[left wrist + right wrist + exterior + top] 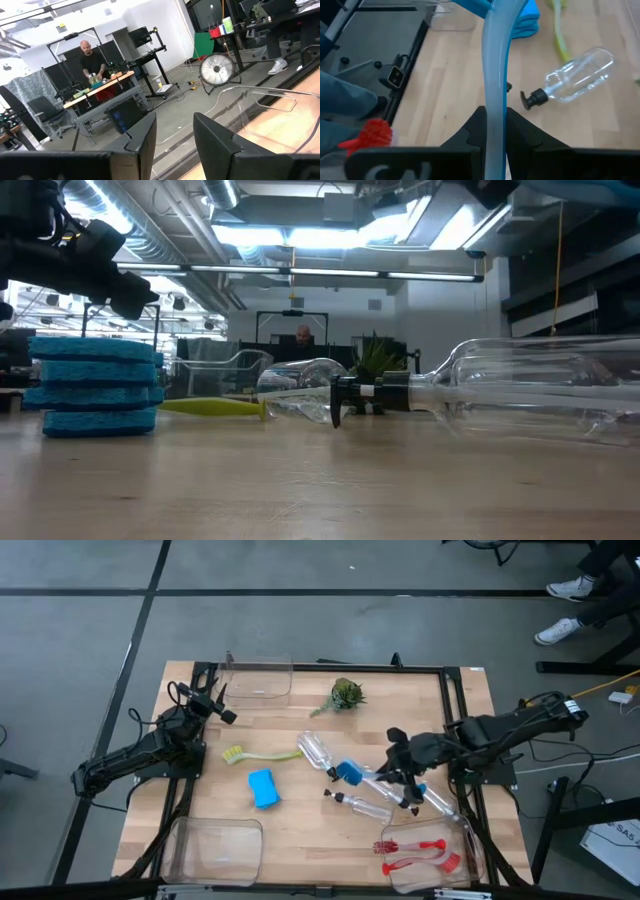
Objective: Pick & Place Kitchen Sink Supplies
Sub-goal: Put the blue dish brush into the bottom right transparent bin
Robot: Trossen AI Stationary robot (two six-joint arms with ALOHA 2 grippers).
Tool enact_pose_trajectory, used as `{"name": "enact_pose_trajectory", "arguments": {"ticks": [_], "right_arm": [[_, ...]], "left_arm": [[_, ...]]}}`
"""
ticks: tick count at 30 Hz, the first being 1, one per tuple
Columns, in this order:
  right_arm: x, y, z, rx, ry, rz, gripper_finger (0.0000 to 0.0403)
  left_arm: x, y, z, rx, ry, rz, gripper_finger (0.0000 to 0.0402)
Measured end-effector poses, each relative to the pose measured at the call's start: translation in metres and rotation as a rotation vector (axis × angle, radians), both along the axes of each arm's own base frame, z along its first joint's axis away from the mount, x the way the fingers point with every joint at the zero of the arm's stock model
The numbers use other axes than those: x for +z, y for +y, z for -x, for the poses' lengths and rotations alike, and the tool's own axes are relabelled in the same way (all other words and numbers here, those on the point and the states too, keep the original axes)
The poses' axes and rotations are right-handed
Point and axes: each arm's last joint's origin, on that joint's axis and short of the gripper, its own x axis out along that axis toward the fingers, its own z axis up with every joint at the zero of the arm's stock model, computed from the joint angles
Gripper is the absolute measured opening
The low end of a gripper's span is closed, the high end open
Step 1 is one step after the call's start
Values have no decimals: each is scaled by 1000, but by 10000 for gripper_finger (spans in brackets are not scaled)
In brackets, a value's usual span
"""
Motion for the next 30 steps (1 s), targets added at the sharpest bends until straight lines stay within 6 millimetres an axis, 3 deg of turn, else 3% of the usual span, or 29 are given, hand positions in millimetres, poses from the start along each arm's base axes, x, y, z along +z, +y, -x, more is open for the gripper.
{"name": "enact_pose_trajectory", "arguments": {"ticks": [16, 30], "right_arm": [[4, 5, 17, 46, 7, 58, 44], [-2, 2, 10, 85, 52, 37, 44]], "left_arm": [[0, 0, 0, 0, 0, 0, 125], [0, 0, 0, 0, 0, 0, 125]]}}
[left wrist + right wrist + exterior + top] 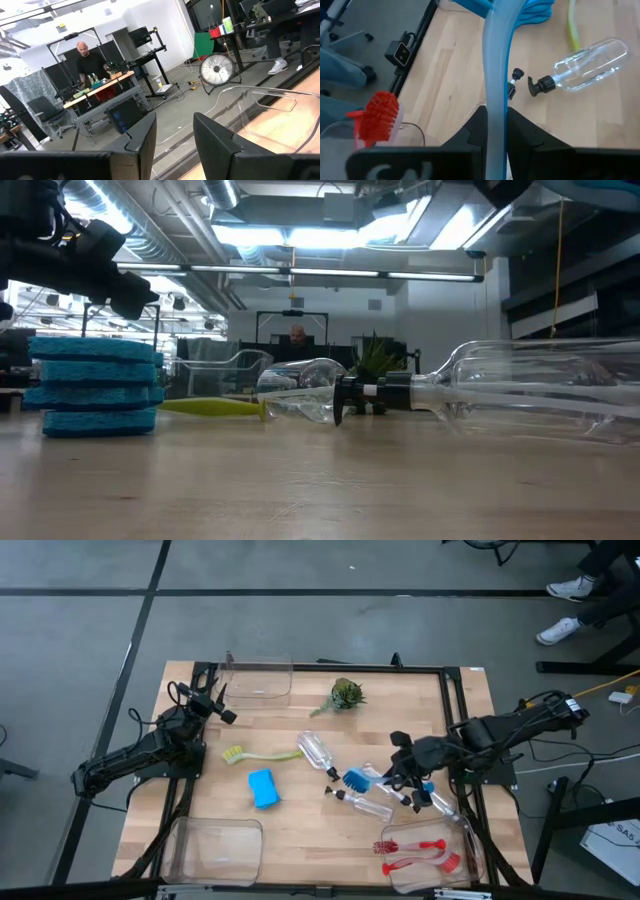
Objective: Pick & Place Kitchen Sink Supplies
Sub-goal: Put the blue dish brush into the bottom right transparent bin
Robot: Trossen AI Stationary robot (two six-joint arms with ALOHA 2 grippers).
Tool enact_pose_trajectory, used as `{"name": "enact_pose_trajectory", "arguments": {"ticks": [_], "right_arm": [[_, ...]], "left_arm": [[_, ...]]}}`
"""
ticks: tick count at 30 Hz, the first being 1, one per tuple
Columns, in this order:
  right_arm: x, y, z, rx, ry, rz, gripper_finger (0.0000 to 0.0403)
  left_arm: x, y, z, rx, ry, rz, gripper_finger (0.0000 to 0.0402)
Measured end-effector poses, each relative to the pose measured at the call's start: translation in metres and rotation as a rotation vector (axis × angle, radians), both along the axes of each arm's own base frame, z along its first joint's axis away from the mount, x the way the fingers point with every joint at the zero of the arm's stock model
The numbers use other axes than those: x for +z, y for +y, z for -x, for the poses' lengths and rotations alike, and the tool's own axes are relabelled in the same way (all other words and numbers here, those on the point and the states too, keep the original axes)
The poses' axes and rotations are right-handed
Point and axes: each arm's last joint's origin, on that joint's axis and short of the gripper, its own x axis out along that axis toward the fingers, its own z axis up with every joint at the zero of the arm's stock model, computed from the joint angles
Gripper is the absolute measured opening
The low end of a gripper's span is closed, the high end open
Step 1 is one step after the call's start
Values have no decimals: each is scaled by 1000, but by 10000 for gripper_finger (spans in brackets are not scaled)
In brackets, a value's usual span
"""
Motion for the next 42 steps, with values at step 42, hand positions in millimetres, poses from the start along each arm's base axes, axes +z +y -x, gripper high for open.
{"name": "enact_pose_trajectory", "arguments": {"ticks": [42], "right_arm": [[-6, 15, 4, 185, 132, -189, 44]], "left_arm": [[0, 0, 0, 0, 0, 0, 125]]}}
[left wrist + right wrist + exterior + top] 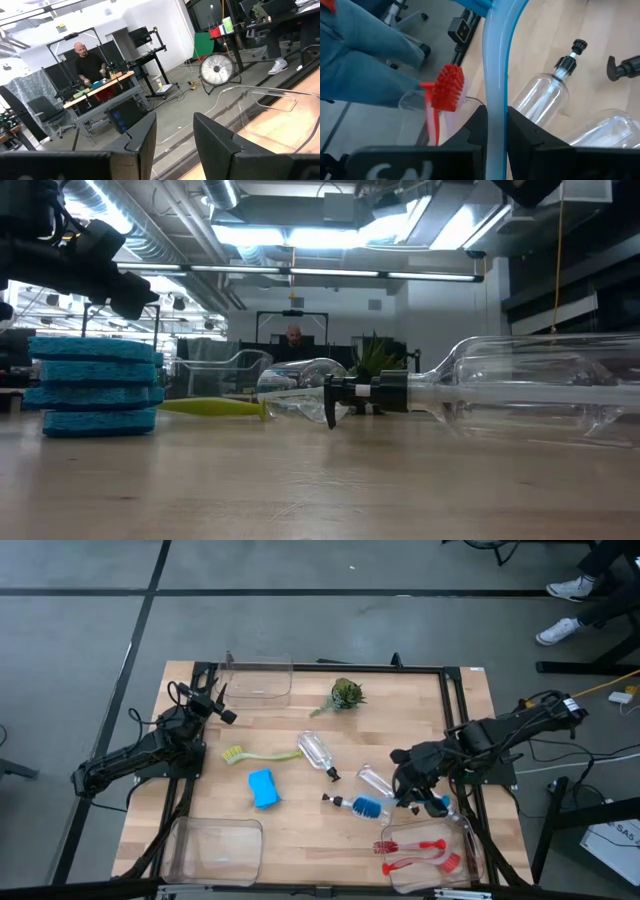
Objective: Pick & Place Kitchen Sink Supplies
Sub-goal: Put the blue dish brush into the bottom right transparent bin
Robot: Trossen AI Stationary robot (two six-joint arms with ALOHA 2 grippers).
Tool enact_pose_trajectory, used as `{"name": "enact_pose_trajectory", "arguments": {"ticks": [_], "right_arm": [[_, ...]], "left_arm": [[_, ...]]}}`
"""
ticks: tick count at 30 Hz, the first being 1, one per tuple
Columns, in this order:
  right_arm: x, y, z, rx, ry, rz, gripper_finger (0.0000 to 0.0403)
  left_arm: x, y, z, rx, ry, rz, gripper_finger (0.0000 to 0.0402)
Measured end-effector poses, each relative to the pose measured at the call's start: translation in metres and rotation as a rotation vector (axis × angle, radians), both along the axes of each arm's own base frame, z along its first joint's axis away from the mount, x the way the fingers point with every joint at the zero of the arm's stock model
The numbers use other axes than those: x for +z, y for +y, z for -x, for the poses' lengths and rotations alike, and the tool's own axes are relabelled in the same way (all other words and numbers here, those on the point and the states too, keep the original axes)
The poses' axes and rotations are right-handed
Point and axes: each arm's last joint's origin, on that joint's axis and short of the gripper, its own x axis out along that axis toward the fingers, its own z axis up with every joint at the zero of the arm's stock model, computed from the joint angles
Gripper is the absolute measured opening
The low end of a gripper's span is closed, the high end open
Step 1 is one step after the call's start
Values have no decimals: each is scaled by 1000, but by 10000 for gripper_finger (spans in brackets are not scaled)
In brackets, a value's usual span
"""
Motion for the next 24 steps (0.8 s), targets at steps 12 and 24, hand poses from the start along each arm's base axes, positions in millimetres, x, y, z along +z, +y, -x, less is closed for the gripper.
{"name": "enact_pose_trajectory", "arguments": {"ticks": [12, 24], "right_arm": [[-37, 50, 13, 23, 83, -54, 44], [-69, 93, 39, -101, 71, -95, 44]], "left_arm": [[0, 0, 0, 0, 0, 0, 125], [0, 0, 0, 0, -1, 0, 125]]}}
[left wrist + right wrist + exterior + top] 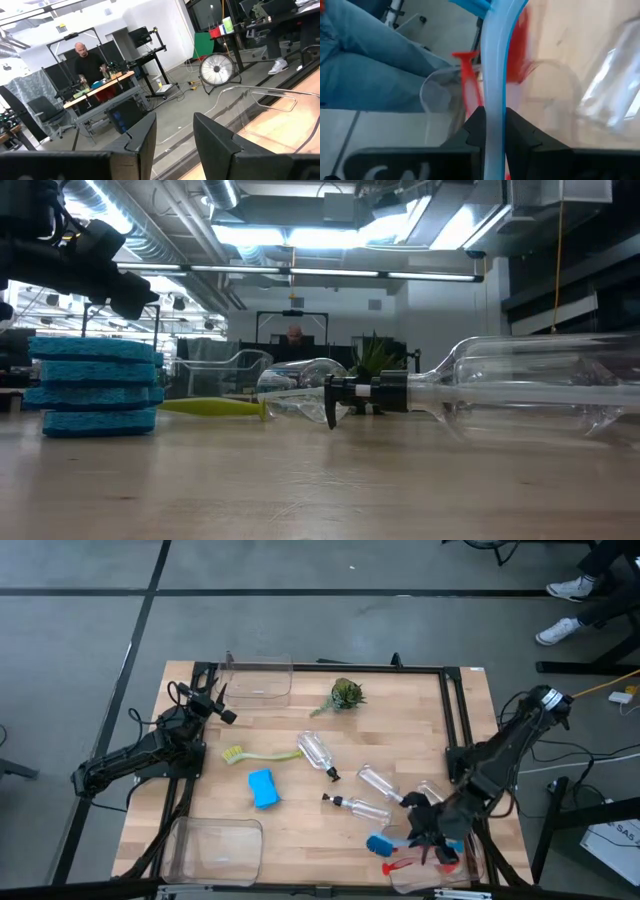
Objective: Pick & Place Kitchen Sink Supplies
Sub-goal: Put the blue dish brush into the bottom right transparent bin
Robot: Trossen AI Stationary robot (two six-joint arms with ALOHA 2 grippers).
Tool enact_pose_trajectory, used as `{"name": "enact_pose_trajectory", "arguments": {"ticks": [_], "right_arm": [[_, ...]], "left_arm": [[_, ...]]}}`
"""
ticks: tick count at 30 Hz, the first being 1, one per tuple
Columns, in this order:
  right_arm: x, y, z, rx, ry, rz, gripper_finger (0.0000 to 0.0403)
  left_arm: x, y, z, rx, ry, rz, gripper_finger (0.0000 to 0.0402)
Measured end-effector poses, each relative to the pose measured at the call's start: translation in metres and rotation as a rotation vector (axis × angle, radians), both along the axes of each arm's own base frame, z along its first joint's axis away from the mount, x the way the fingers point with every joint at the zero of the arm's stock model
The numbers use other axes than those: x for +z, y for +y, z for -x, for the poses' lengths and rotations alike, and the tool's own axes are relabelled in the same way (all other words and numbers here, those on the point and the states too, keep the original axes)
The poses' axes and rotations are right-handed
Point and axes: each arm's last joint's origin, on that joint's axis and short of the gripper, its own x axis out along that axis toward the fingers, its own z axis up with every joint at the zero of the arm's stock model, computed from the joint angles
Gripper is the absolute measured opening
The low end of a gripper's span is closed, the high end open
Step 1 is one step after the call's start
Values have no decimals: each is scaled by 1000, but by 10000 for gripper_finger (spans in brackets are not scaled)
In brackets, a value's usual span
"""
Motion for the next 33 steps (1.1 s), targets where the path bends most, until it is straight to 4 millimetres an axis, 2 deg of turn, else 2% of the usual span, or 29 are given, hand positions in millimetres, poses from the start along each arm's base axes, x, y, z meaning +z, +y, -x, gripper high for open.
{"name": "enact_pose_trajectory", "arguments": {"ticks": [5, 12, 20, 27, 33], "right_arm": [[-11, 5, 1, -37, 14, -66, 57], [-20, 1, 5, -43, 72, -35, 172], [-21, -5, 1, -58, 56, 16, 257], [-12, -18, -13, -83, 58, 42, 285], [15, -33, -19, -57, 127, 132, 286]], "left_arm": [[0, 0, 0, 0, 0, 0, 125], [0, 0, 0, 0, 1, 0, 125], [0, 0, 0, 0, 1, 0, 125], [0, 0, 0, 0, 0, 0, 125], [0, 0, 0, 0, 1, 0, 125]]}}
